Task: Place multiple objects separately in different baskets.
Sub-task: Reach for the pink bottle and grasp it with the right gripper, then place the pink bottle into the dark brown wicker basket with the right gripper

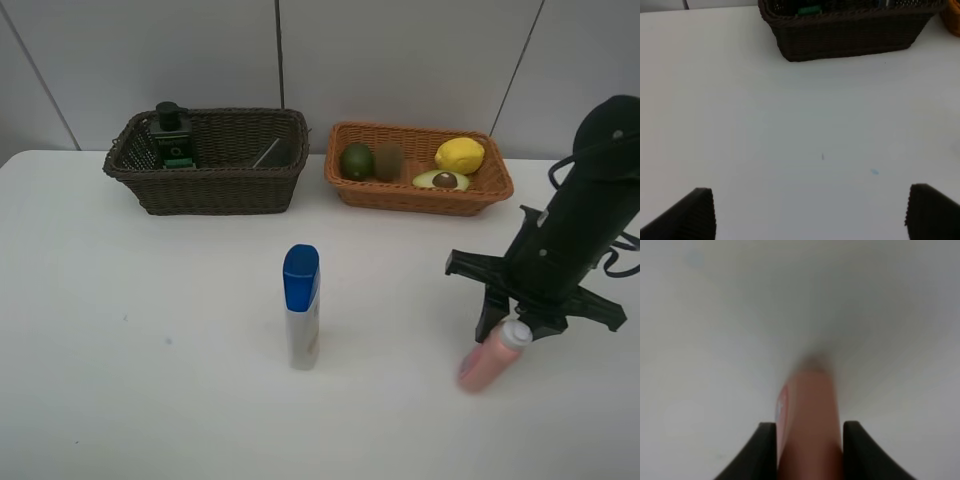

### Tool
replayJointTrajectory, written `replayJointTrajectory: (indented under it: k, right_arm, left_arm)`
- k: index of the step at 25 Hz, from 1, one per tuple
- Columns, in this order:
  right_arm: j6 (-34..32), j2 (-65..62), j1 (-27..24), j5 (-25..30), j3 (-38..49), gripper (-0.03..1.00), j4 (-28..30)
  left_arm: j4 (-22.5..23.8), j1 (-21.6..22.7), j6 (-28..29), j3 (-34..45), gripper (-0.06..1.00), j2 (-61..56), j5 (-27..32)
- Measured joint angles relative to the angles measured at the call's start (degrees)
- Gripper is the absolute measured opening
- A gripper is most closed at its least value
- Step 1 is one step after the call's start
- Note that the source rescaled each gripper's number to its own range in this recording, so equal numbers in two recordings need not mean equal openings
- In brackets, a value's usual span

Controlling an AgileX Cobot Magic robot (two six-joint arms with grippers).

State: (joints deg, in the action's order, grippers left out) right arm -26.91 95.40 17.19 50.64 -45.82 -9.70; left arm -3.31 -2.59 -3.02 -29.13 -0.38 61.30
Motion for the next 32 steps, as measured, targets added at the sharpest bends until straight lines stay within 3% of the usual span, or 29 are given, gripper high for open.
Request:
replayJointTrajectory:
  k: [9,19,26,32]
  right_arm:
    - [0.61,0.06,0.0,4.11,-9.14,0.0,-0.46]
    - [0.61,0.15,0.0,8.83,-28.14,0.0,-0.68]
    - [1.67,1.35,0.0,2.87,-37.9,0.0,-4.72]
    - [9.35,9.08,0.0,-3.21,-43.21,0.0,-17.92]
  left_arm:
    - [0.0,0.0,0.0,0.0,1.0,0.0,0.0]
    - [0.0,0.0,0.0,0.0,1.0,0.0,0.0]
    - [0.0,0.0,0.0,0.0,1.0,0.0,0.0]
    - [0.0,0.0,0.0,0.0,1.0,0.0,0.0]
